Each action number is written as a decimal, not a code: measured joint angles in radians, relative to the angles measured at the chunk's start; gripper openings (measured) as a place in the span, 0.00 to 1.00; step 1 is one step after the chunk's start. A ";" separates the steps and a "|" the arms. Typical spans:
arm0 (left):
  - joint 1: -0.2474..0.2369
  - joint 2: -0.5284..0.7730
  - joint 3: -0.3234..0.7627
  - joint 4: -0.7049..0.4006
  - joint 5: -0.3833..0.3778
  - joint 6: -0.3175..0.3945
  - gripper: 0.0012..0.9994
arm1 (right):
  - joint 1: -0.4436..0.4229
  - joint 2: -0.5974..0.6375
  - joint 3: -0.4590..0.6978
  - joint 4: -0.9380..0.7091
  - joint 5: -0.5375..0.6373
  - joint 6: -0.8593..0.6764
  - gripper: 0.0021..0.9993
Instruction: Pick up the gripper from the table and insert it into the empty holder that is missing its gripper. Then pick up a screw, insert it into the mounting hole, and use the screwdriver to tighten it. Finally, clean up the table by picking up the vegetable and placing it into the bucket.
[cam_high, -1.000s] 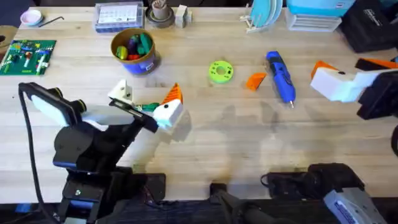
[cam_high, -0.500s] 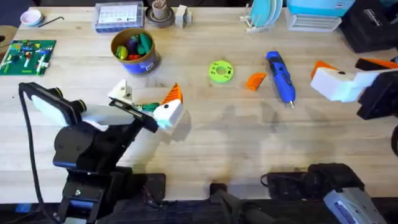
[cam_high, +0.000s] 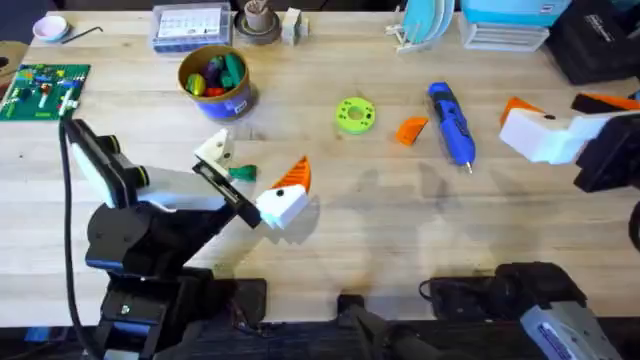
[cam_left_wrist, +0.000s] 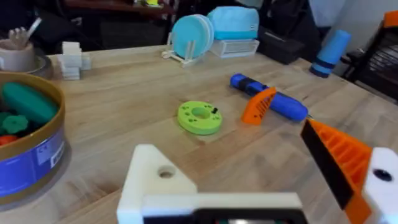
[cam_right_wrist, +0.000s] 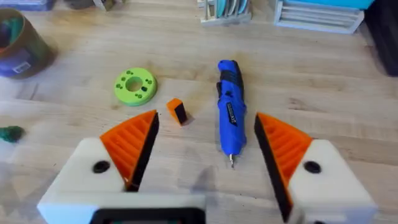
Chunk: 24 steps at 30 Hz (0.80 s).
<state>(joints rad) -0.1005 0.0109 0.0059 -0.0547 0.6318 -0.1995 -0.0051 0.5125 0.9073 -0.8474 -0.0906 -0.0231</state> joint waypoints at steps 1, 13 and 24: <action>0.000 0.000 0.000 -0.002 0.024 0.012 0.99 | 0.000 0.000 0.000 0.000 0.000 0.000 0.99; 0.000 0.000 0.000 -0.012 0.186 0.099 0.99 | 0.000 0.000 0.000 0.000 0.000 0.000 0.99; 0.000 0.000 0.000 -0.016 0.226 0.116 0.99 | 0.000 0.004 0.001 -0.049 -0.007 -0.006 0.99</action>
<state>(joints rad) -0.1005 0.0109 0.0059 -0.0711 0.8582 -0.0833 -0.0051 0.5166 0.9082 -0.8963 -0.0979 -0.0287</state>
